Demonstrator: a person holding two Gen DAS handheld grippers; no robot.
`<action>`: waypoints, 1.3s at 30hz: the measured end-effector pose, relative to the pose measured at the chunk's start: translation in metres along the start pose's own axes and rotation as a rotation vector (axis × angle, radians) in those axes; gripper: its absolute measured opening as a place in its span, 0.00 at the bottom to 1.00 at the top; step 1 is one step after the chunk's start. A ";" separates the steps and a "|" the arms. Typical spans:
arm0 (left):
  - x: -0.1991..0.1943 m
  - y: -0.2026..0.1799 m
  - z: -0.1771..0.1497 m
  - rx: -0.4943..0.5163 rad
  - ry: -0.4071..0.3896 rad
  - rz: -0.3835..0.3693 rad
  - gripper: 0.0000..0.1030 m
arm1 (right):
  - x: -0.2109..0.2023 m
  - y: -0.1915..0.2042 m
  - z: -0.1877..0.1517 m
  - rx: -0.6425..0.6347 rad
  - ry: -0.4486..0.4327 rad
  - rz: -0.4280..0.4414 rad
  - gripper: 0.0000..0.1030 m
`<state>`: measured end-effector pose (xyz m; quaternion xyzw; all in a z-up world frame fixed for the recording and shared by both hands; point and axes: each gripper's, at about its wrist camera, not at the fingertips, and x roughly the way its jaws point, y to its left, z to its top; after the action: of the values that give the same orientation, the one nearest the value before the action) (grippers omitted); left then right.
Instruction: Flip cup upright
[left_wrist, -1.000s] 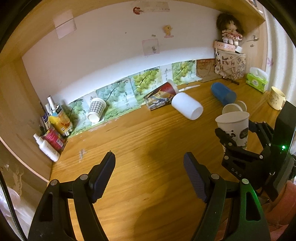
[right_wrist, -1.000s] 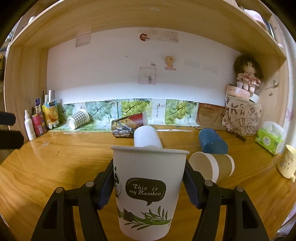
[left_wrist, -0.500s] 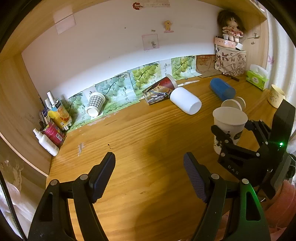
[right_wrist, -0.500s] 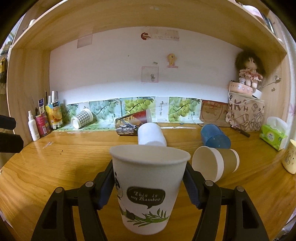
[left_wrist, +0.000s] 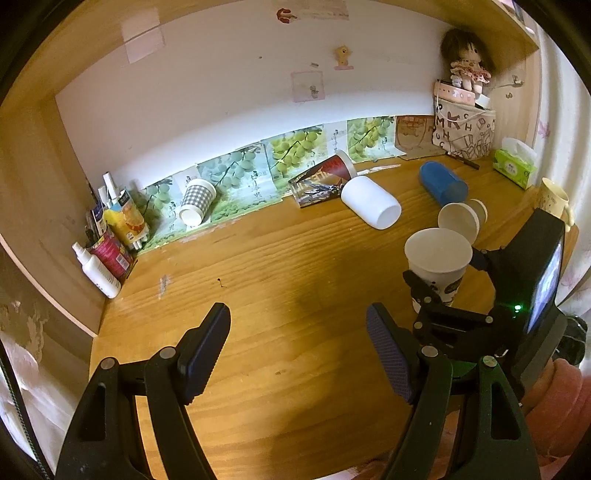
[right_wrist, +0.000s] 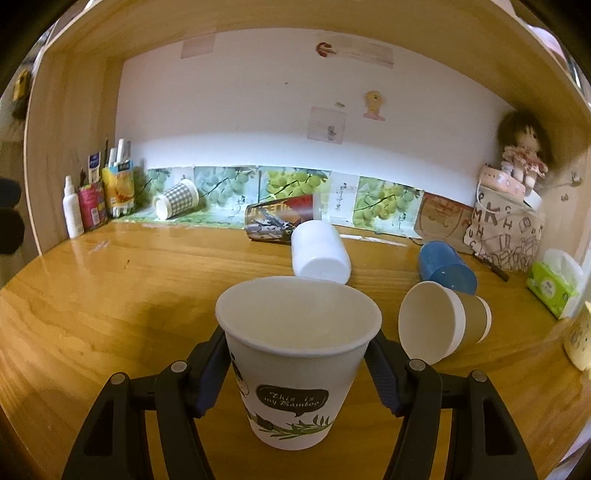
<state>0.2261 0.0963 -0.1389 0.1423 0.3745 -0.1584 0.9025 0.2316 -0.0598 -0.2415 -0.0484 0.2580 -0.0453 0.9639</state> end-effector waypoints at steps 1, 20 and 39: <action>-0.001 0.000 -0.001 -0.004 0.005 -0.004 0.77 | 0.000 0.001 0.001 -0.011 0.003 0.000 0.66; -0.013 -0.024 -0.016 -0.136 0.105 -0.139 0.77 | -0.009 -0.013 0.001 -0.030 0.224 0.099 0.77; -0.071 -0.076 -0.032 -0.465 0.156 0.052 0.77 | -0.114 -0.078 0.025 -0.086 0.326 0.175 0.84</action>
<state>0.1286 0.0521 -0.1202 -0.0477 0.4655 -0.0331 0.8831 0.1414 -0.1222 -0.1549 -0.0590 0.4159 0.0426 0.9065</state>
